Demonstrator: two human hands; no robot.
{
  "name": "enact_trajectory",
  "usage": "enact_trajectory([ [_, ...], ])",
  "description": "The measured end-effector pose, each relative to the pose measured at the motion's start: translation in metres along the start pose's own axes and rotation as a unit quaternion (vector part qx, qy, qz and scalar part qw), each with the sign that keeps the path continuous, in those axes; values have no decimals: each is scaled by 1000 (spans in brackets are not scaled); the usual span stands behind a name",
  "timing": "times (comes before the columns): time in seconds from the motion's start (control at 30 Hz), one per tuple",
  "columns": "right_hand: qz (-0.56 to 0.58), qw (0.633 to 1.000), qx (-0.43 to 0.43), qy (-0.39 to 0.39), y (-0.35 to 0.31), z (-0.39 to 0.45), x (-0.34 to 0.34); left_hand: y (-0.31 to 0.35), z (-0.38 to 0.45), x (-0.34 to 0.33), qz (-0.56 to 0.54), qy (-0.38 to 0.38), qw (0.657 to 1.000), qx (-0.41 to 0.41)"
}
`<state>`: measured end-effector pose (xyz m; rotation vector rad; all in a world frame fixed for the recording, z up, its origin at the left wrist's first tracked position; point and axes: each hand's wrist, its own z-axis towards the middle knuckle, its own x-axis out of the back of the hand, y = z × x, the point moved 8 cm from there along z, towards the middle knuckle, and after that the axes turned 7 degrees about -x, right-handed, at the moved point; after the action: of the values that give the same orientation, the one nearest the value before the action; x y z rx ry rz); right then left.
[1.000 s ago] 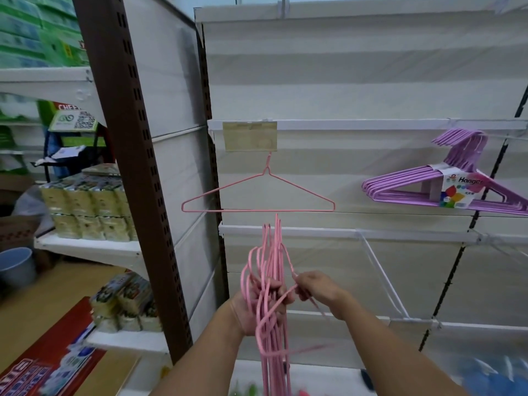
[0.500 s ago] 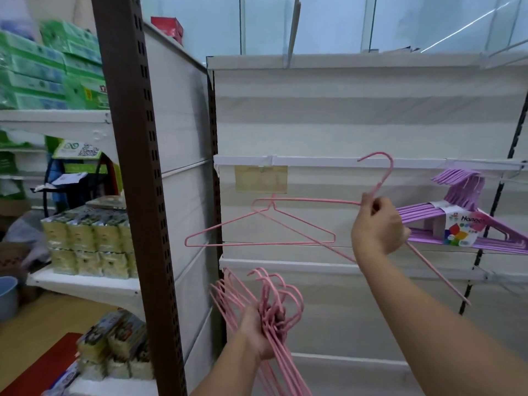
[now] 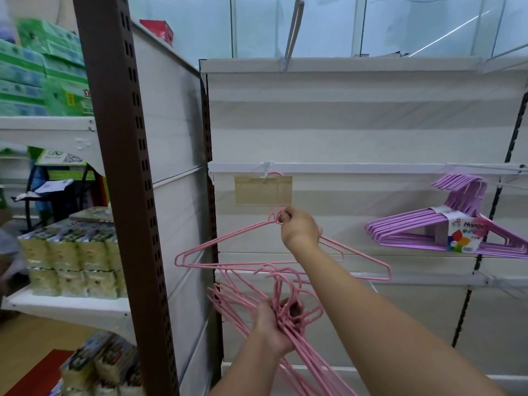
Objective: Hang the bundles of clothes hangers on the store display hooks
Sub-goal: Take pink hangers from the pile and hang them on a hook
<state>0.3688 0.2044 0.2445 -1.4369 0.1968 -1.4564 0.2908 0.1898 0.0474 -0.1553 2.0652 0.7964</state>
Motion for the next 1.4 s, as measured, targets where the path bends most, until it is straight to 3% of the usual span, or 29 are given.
enact_trajectory([
  [0.2,-10,998,-24,-52,6,15,-14,8,5,0,13,6,1000,-8],
  [0.4,-27,999,-41,-22,19,24,-15,9,8,8,-22,-2,1000,11],
  [0.5,-33,994,-31,98,33,12,6,7,9,9,-23,0,1000,1],
  [0.57,39,973,-43,223,57,-10,29,5,10,10,-23,5,1000,-5],
  [0.63,134,946,-59,291,88,-33,39,3,14,12,-28,17,999,-12],
  [0.7,192,947,-72,249,120,-43,30,1,15,16,-25,30,999,-23],
  [0.8,178,972,-110,105,157,-50,0,0,10,18,-13,37,998,-47],
  [0.87,144,978,-108,105,171,-62,-1,-1,5,18,-15,42,997,-57],
  [0.93,120,980,-66,143,172,-78,6,-1,0,19,-24,53,996,-65],
  [1.03,67,970,111,205,155,-106,17,-5,-6,21,-38,68,994,-73],
  [1.1,9,957,205,204,149,-119,15,-9,-9,24,-35,79,994,-71],
  [1.17,-24,966,223,129,147,-125,4,-12,-13,27,-33,81,994,-72],
  [1.27,-115,979,108,-132,165,-123,-39,-14,-22,28,-27,77,994,-73],
  [1.33,-37,960,29,-277,177,-131,-59,-14,-26,28,-21,73,994,-78],
  [1.4,113,926,-45,-356,180,-144,-63,-15,-31,28,-14,71,994,-82],
])
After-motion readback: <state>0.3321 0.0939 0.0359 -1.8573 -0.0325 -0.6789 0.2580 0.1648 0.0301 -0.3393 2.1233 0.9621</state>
